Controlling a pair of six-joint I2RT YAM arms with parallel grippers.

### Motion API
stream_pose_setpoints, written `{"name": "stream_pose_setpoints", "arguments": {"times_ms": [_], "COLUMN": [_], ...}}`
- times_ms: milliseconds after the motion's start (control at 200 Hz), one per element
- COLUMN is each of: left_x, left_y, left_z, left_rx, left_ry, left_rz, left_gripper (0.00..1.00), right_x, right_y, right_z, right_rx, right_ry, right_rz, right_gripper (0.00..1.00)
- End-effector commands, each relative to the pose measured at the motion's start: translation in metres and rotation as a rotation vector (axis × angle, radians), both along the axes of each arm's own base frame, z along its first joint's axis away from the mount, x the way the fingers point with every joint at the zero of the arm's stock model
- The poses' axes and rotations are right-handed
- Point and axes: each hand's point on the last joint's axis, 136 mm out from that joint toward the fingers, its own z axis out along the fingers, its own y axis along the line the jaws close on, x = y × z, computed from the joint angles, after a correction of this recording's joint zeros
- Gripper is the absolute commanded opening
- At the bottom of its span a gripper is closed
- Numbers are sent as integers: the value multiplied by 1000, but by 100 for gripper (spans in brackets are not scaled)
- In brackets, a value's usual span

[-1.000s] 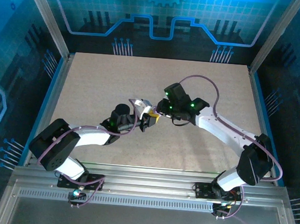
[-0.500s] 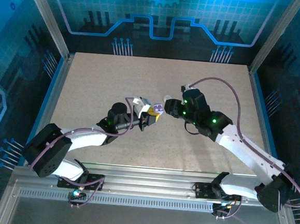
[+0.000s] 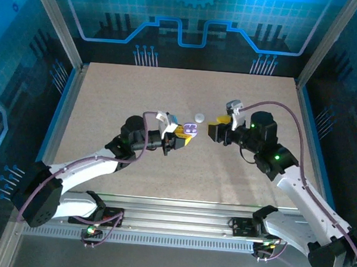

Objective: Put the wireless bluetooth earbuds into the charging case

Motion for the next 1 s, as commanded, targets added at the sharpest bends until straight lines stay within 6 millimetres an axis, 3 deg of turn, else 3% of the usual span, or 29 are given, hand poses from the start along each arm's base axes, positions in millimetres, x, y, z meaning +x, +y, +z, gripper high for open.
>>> {"name": "stream_pose_setpoints", "arguments": {"times_ms": [0,295,335,350,520,660,995], "left_x": [-15,-28,-29,-30,-32,-34,-34], "left_y": [-2,2,2,2,3,3,4], "left_z": [20,27,27,27,28,31,33], "left_rx": [8,20,20,20,20,15,13], "left_ry": [-61,-105,-108,-110,-123,-134,-138], "left_rz": [-73,-104,-109,-109,-119,-123,-122], "left_gripper": [14,13,13,13,13,13,13], "right_x": [-33,-57,-57,-56,-48,-40,-44], "right_y": [16,23,24,25,31,35,53], "right_z": [7,3,-6,1,-8,-10,-14], "right_rx": [-25,-115,-132,-140,-176,-181,-183], "right_ry": [-162,-321,-297,-313,-278,-270,-242], "right_rz": [272,500,520,526,573,568,665], "right_gripper": [53,58,60,61,68,70,70]}}
